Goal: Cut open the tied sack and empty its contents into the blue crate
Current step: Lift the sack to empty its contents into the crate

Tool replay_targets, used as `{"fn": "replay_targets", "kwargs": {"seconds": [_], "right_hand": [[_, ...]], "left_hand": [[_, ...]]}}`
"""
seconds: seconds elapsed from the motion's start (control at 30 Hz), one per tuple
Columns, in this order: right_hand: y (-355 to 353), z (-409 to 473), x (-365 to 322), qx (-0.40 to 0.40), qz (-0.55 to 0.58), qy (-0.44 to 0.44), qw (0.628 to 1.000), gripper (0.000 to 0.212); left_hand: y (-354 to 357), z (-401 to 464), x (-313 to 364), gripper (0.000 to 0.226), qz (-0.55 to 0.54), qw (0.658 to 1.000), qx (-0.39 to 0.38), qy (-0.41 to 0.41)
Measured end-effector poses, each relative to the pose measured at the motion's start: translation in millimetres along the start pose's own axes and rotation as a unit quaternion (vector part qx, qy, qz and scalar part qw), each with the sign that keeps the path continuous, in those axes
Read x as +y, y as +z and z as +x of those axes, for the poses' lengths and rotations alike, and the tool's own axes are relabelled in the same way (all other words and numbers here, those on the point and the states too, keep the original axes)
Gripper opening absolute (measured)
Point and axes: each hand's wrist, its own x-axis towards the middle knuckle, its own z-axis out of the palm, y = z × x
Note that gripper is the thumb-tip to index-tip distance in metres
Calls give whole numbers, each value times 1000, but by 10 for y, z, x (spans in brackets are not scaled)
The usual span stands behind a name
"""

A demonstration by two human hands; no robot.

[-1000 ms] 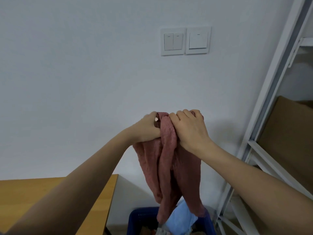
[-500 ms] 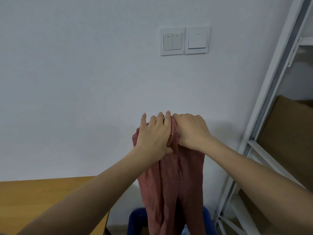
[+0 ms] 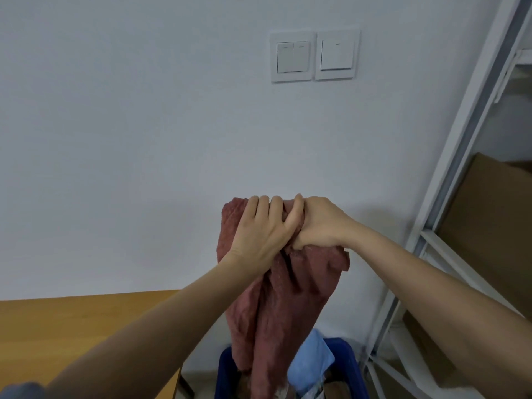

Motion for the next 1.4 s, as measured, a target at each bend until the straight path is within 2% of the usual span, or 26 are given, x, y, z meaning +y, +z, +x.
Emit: {"fn": "replay_targets", "kwargs": {"seconds": [0.13,0.2,0.27,0.4,0.47,0.57,0.67,0.9,1.03,1.1,1.17,1.23,1.3,1.4], "right_hand": [[28,-22,51,-37,36,4,999,49],[43,-29,74,-54,38,-2,998,65],[72,-46,101,-37,17,-30,999,89],[116,-167,111,61,-105,-106,987,117],[198,-211,123,85,-200,-132,967,129],[375,-195,170,128,-300,-137,936,138],[451,-140,223,187,-316,-149,918,131],[462,-121,285,299,-282,-203,889,79],[458,-107,229,321,-228,-178,902,64],[406,-110,215,300,-221,-156,915,57],[326,-117,220,272,-203,-124,932,53],[245,-118,232,251,-162,-86,951,56],[180,-113,239,241,-124,-58,961,58],[105,-114,236,233,-83,-32,968,56]], "left_hand": [[91,14,-60,45,-17,999,-10,40],[121,-13,-78,39,-39,998,-24,44],[141,-22,-102,34,-63,997,-40,21],[225,8,-273,31,-106,983,-125,-85],[260,37,-391,25,-153,965,-165,-137],[217,96,-456,28,-245,930,-217,-168],[159,113,-421,33,-328,883,-278,-190],[66,154,-419,32,-483,782,-345,-190],[16,172,-426,30,-517,753,-360,-188],[16,158,-398,36,-508,762,-355,-187],[20,162,-373,61,-482,787,-338,-182],[-4,187,-364,93,-428,833,-317,-146],[-51,204,-344,118,-330,889,-306,-91],[-108,196,-295,128,-170,955,-239,-39]]}}
